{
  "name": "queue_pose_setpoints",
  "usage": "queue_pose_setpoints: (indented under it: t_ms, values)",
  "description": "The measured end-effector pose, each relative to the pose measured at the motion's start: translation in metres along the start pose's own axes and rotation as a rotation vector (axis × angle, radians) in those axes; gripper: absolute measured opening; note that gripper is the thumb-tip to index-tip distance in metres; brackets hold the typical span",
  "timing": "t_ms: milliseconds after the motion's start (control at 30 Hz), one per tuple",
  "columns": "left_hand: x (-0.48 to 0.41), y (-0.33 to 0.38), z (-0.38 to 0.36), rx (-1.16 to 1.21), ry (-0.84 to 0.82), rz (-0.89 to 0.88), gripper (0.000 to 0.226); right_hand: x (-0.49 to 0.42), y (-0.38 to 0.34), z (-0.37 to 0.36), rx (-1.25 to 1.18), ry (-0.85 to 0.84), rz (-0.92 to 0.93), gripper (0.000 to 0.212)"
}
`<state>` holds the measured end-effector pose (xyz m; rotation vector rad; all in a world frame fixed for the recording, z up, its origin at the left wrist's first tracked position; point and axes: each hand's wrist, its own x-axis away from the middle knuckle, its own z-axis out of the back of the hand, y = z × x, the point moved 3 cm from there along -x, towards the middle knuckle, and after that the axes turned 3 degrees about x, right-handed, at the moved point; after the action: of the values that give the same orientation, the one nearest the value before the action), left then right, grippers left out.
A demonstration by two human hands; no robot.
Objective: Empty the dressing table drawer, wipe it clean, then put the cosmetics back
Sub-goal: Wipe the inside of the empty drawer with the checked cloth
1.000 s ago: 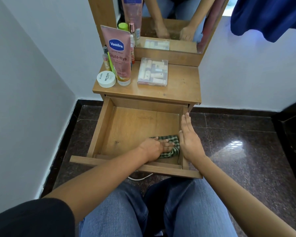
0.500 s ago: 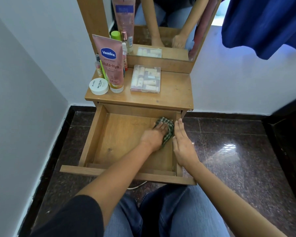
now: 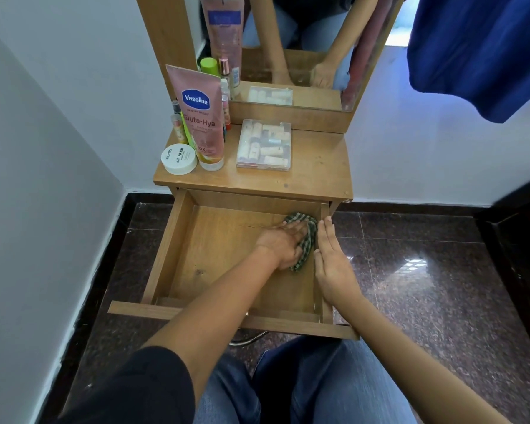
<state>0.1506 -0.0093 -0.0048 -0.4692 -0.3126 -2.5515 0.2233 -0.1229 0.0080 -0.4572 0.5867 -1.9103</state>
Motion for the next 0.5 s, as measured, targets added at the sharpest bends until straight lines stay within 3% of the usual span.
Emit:
queue_pose_setpoints:
  t_ms: [200,500]
  values:
    - [-0.007,0.014,-0.001,0.055,-0.001,0.162,0.062,-0.002,0.001,0.001,0.007,-0.004,0.023,0.058]
    - [0.004,0.01,-0.007,-0.005,-0.016,0.257,0.061,0.002,-0.002,0.009,0.033,0.003,0.048,0.057]
